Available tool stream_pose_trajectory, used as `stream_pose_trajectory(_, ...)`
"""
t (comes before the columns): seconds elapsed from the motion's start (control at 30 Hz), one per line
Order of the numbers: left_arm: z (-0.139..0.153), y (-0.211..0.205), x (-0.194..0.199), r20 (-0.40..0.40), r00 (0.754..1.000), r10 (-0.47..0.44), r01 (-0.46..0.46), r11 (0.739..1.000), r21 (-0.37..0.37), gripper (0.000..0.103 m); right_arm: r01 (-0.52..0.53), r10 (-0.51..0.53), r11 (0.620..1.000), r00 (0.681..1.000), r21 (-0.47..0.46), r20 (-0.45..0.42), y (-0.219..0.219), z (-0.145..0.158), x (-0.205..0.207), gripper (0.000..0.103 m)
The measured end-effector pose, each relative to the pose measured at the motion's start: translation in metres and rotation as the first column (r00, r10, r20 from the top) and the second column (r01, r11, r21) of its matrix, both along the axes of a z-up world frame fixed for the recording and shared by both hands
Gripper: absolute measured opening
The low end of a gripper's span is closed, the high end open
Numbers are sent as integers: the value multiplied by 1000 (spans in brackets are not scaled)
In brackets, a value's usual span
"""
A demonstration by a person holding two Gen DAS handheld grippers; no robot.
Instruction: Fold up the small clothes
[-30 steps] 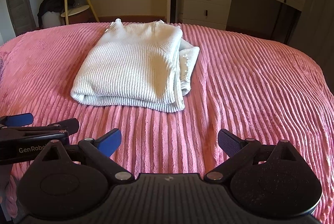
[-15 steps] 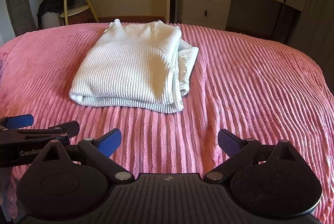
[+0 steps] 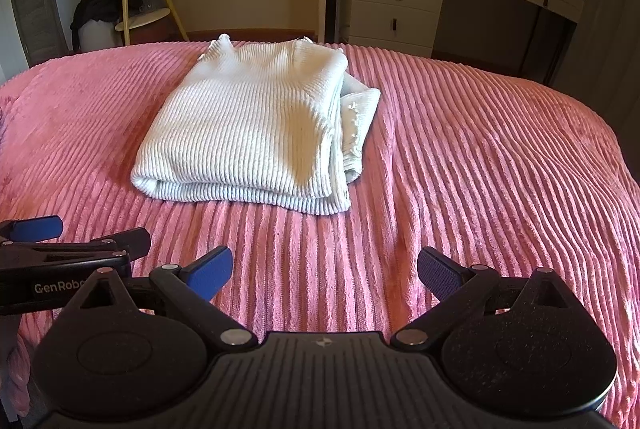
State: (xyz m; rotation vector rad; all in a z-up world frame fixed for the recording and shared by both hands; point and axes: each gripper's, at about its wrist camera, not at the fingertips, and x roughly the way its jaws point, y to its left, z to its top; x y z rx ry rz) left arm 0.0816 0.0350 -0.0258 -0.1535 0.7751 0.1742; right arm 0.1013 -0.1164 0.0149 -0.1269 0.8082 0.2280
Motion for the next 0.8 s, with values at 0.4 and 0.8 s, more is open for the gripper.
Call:
stream_pose_trajectory(0.4, 0, 0, 0, 4, 1000, -3, 3, 1000, 0, 103, -4, 4, 1000, 1000, -4, 3, -1, 1, 0, 99)
stream_pose_trajectory(0.8, 0, -1, 0, 9, 1000, -1, 1, 1000, 13, 103, -3, 3, 1000, 1000, -11, 7, 0, 1, 0, 99)
